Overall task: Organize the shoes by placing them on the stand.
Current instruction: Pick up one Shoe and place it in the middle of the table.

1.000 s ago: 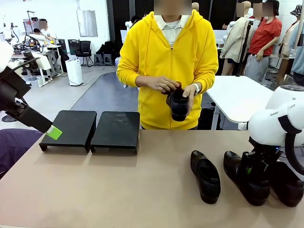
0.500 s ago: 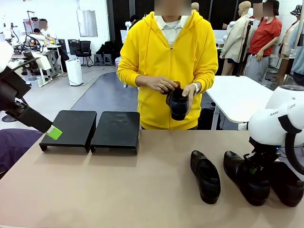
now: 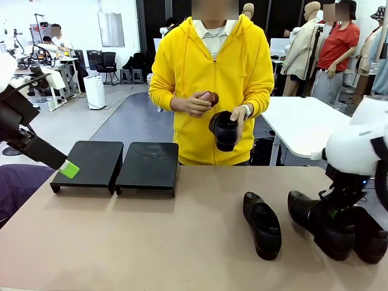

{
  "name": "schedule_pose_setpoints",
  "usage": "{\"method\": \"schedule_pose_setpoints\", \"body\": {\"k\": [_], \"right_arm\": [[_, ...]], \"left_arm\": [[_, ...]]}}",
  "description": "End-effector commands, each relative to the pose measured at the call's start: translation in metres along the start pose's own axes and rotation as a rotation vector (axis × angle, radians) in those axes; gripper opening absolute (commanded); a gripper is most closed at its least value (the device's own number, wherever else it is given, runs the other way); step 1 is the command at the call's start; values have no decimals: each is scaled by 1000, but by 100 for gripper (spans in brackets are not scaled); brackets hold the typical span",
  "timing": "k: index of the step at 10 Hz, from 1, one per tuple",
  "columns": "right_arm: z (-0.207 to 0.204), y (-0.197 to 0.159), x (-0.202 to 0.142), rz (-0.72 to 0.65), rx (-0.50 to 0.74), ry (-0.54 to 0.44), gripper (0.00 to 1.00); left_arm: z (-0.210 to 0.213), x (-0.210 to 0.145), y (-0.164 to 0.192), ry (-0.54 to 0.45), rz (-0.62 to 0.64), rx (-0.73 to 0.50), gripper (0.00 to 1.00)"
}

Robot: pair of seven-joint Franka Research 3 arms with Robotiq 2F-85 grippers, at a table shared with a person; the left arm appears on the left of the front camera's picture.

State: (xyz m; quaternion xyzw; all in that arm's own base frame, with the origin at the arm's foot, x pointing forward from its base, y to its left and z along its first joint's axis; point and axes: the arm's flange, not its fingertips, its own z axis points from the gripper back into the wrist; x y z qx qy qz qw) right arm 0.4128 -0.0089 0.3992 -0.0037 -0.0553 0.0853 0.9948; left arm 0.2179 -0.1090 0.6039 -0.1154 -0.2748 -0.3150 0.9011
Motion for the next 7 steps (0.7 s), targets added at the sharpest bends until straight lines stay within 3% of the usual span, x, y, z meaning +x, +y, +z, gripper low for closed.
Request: {"method": "schedule_pose_setpoints", "body": {"k": [1, 3, 5, 6, 7], "right_arm": [[72, 0, -43, -16, -17, -103, 0], [122, 5, -91, -24, -22, -244, 0], [127, -6, -107, -104, -34, -338, 0], [136, 4, -81, -25, -18, -243, 0], [136, 4, -81, -25, -18, -243, 0]], "left_arm": [[0, -1, 0, -1, -8, -19, 100], [0, -1, 0, -1, -8, -19, 100], [0, -1, 0, -1, -8, -19, 100], [0, -1, 0, -1, -8, -19, 100], [0, -1, 0, -1, -8, -19, 100]]}}
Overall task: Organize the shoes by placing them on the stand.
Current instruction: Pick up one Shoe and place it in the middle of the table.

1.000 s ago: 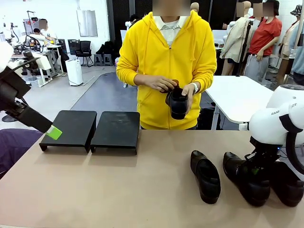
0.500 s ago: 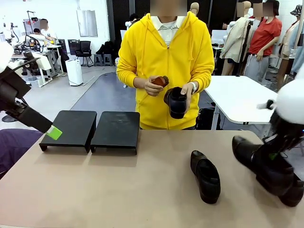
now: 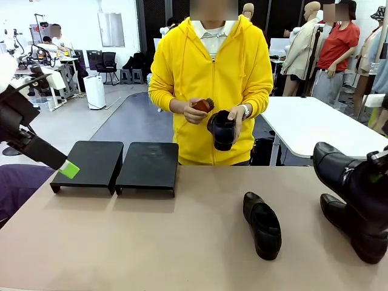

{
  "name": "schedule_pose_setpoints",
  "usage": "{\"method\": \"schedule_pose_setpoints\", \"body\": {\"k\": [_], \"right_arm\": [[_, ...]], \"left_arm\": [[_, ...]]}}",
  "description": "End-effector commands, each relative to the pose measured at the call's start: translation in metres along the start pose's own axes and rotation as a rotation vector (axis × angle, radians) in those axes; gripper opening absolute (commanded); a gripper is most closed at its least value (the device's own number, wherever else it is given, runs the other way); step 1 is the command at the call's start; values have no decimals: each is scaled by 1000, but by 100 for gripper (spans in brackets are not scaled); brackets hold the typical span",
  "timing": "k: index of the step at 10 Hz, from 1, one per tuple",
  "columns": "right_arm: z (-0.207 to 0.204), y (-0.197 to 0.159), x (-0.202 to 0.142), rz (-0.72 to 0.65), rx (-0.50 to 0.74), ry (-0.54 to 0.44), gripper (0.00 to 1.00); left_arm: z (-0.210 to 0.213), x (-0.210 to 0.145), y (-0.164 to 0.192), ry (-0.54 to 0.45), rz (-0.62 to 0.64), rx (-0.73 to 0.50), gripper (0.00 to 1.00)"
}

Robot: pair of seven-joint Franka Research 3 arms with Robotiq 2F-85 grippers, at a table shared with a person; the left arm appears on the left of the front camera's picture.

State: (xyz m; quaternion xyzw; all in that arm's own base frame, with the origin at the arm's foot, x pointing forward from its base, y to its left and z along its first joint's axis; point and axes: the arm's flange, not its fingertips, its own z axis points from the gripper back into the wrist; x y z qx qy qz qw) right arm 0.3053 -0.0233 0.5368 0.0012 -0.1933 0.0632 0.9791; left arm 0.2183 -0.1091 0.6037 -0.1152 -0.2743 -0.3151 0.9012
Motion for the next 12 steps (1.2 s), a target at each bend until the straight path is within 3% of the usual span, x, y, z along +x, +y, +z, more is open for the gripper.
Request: {"method": "schedule_pose_setpoints", "body": {"k": [1, 3, 5, 7, 8, 12], "right_arm": [[-15, 3, 7, 18, 0, 35, 0], [6, 6, -8, -100, -40, 4, 0], [36, 57, -3, -189, -118, -69, 0], [37, 121, 32, -177, -224, -75, 0], [32, 131, 49, -168, -277, -34, 0], [53, 19, 6, -282, -264, 48, 0]], "left_arm": [[0, -1, 0, -3, -8, -19, 100], [0, -1, 0, -3, -8, -19, 100], [0, -1, 0, -3, -8, -19, 100], [0, -1, 0, -3, -8, -19, 100], [0, -1, 0, -3, -8, -19, 100], [0, -1, 0, -3, -8, -19, 100]]}}
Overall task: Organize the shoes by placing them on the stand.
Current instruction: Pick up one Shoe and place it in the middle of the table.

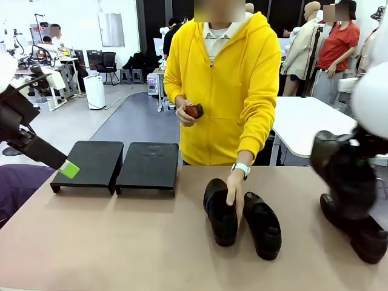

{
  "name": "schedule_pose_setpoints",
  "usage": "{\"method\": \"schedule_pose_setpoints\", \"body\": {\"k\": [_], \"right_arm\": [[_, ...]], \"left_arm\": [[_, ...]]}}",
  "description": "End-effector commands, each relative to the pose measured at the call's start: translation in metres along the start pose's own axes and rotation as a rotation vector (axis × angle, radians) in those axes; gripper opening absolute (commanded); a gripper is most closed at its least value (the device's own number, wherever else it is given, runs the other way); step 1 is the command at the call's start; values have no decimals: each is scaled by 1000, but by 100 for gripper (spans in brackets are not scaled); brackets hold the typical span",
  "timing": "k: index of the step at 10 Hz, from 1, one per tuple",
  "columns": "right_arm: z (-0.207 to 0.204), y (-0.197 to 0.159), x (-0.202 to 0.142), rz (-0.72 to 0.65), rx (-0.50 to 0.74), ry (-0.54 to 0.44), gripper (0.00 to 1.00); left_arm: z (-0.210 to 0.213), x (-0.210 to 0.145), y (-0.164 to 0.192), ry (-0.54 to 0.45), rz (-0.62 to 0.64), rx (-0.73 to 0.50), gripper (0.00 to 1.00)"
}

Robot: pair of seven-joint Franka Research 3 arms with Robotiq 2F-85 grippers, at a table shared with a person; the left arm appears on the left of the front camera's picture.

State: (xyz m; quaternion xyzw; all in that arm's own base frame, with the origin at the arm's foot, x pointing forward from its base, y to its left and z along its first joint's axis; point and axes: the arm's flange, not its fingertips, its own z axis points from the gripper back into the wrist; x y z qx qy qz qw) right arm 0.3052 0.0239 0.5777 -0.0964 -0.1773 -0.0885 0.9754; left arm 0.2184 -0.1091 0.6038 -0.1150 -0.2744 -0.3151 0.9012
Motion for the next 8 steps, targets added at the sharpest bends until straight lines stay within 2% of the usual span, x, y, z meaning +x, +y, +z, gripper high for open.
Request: {"method": "schedule_pose_setpoints", "body": {"k": [1, 3, 4, 6, 8], "right_arm": [[-1, -68, -12, -44, 21, 43, 0], [-26, -112, -18, -55, 83, 79, 0], [-36, -119, -21, -88, 113, 75, 0], [-33, -102, -24, -43, 102, 72, 0], [-8, -55, -30, 9, 80, 38, 0]], "left_arm": [[0, -1, 0, -3, -8, -19, 100], [0, -1, 0, -3, -8, -19, 100], [0, -1, 0, -3, -8, -19, 100], [0, -1, 0, -3, -8, -19, 100], [0, -1, 0, -3, -8, -19, 100]]}}
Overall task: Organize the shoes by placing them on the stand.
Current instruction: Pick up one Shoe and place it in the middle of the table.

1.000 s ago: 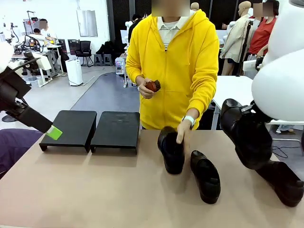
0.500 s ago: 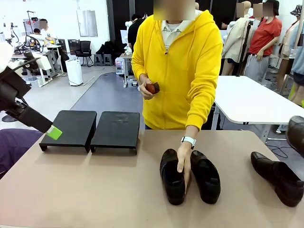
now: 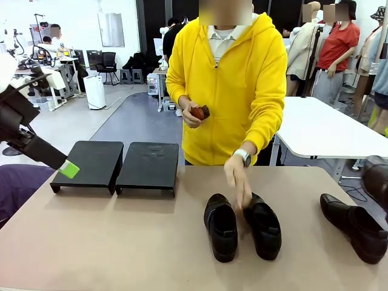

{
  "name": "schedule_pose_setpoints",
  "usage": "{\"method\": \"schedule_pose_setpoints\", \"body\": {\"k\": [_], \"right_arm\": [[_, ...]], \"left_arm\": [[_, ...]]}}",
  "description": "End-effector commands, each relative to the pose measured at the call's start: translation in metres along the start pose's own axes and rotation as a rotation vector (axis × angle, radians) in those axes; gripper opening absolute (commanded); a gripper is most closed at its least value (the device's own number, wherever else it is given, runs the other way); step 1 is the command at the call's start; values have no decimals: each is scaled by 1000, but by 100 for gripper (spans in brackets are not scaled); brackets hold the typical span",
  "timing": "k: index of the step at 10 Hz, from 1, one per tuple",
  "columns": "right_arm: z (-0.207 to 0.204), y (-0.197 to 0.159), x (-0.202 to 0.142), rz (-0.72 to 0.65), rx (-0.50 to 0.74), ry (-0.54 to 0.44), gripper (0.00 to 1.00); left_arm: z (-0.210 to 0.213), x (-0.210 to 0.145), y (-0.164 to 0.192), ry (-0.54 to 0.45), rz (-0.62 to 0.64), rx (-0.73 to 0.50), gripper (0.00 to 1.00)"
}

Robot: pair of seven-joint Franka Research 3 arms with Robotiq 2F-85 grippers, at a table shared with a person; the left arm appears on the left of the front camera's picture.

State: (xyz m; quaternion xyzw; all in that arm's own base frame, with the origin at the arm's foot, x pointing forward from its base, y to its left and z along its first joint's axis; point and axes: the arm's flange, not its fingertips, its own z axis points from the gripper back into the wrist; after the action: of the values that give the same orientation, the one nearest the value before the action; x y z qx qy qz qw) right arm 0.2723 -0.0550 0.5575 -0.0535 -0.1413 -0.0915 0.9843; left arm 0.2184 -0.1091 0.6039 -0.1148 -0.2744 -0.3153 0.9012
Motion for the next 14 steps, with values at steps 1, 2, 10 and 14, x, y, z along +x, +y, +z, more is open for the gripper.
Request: {"method": "schedule_pose_setpoints", "body": {"k": [1, 2, 10, 14], "right_arm": [[26, 62, -10, 26, -67, -34, 0], [39, 106, -17, 92, -73, -68, 0], [21, 408, -36, 366, 145, -108, 0], [-6, 435, -50, 405, 89, 3, 0]], "left_arm": [[0, -1, 0, -3, -7, -20, 100], [0, -1, 0, -3, -7, -20, 100], [0, -1, 0, -3, -7, -20, 100], [0, -1, 0, -3, -7, -20, 100]]}}
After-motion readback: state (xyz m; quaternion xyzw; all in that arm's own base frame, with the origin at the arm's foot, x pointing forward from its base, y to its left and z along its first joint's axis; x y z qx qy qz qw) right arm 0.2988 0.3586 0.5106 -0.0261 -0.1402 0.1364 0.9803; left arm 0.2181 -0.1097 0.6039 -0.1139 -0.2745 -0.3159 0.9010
